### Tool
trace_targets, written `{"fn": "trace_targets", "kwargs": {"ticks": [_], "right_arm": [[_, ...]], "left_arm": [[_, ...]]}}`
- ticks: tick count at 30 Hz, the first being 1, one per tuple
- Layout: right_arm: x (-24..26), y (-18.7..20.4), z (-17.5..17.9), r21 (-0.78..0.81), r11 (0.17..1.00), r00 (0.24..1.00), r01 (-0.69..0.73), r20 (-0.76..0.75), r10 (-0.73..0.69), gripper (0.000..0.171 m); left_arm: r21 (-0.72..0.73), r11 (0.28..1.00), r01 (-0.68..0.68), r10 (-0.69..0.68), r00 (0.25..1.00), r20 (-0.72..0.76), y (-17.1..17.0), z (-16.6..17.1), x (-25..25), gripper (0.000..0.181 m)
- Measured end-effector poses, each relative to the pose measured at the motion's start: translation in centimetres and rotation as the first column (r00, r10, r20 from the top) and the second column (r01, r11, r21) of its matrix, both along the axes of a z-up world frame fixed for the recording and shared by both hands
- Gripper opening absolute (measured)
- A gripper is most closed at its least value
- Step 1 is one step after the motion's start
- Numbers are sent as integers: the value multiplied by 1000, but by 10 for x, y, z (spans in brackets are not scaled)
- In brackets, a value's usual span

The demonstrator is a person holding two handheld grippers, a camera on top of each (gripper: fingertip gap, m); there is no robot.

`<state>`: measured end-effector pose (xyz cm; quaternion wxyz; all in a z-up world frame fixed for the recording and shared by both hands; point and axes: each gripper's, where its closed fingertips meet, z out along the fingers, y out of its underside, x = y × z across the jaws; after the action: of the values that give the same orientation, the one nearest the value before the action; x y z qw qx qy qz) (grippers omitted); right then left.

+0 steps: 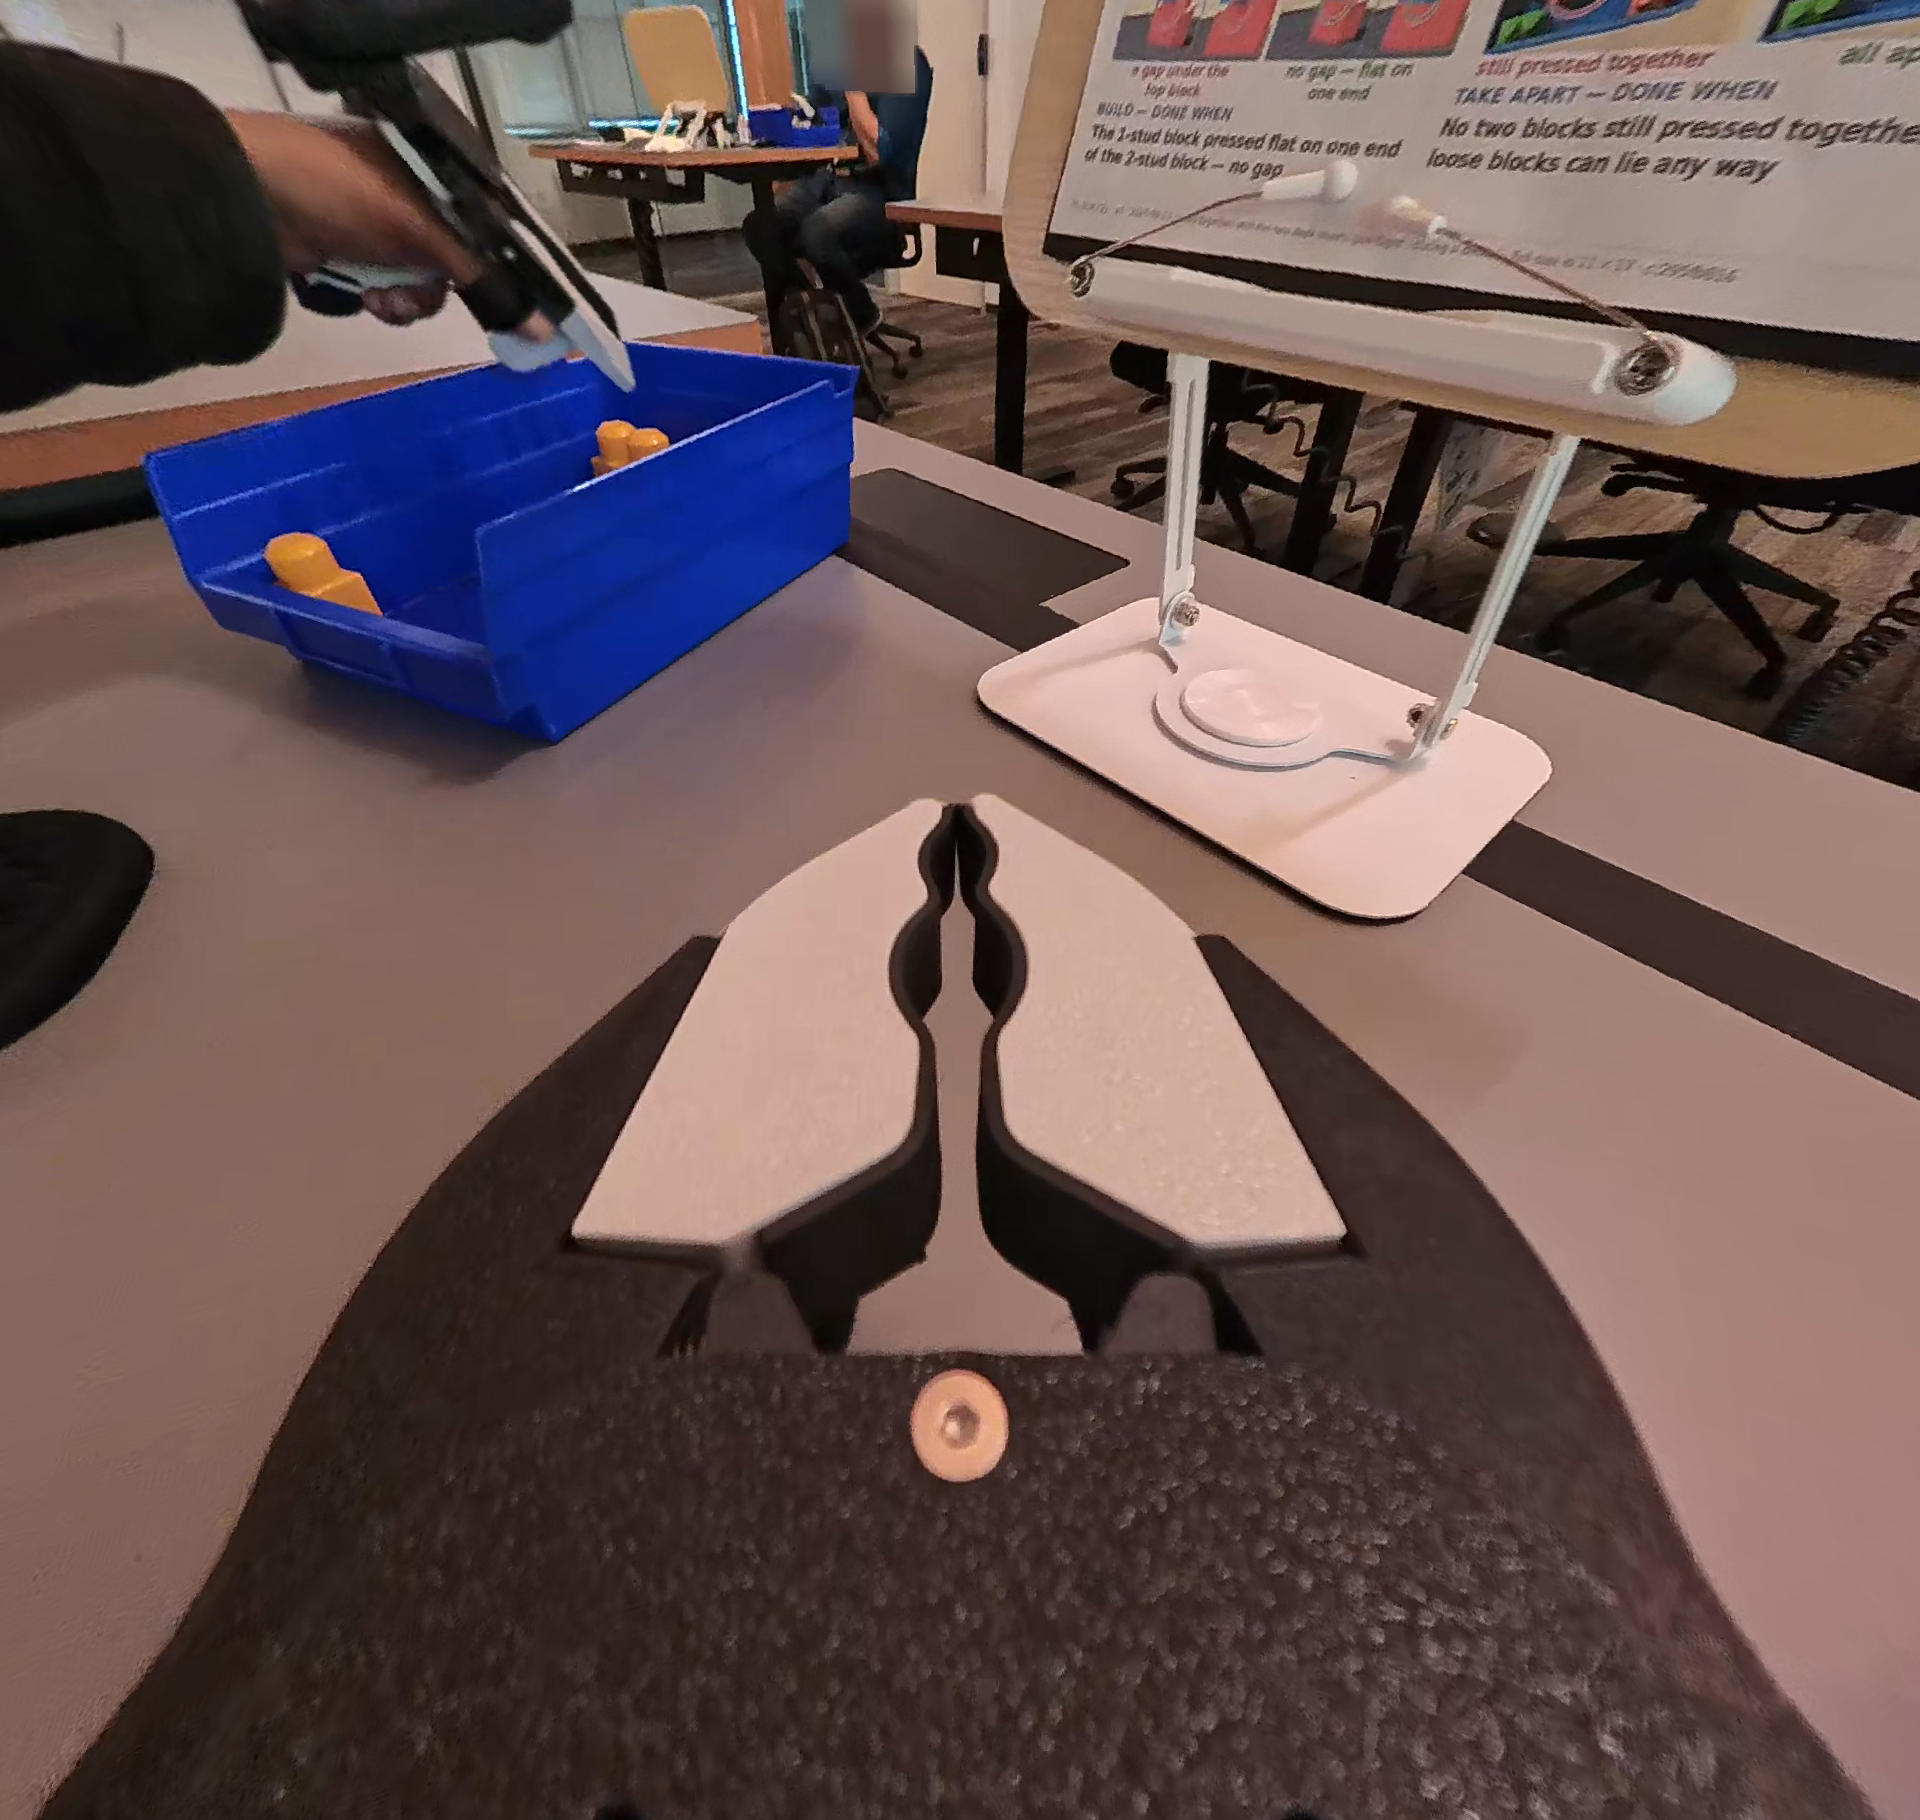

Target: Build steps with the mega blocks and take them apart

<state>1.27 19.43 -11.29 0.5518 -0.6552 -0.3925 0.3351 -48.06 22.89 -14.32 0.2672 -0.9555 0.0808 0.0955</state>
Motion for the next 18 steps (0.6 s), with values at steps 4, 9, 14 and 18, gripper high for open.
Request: {"fn": "trace_targets", "kwargs": {"ticks": [4, 9, 14, 18], "right_arm": [[-2, -1, -5, -8, 1000, 1000, -18, 15, 18, 0], [-4, -1, -10, -36, 999, 999, -30, 18, 31, 0], [-5, -3, -13, -47, 998, 999, -39, 22, 40, 0], [-5, -4, -12, -38, 999, 999, -39, 22, 39, 0]], "left_arm": [[-109, 994, 8, -13, 999, -44, 6, -31, -6, 48], [-233, 972, 6, -29, 995, -99, 5, -54, -12, 45], [-281, 960, 20, -65, 986, -152, 3, -56, -9, 39], [-253, 965, 64, -110, 979, -170, 2, -43, 2, 30]]}}
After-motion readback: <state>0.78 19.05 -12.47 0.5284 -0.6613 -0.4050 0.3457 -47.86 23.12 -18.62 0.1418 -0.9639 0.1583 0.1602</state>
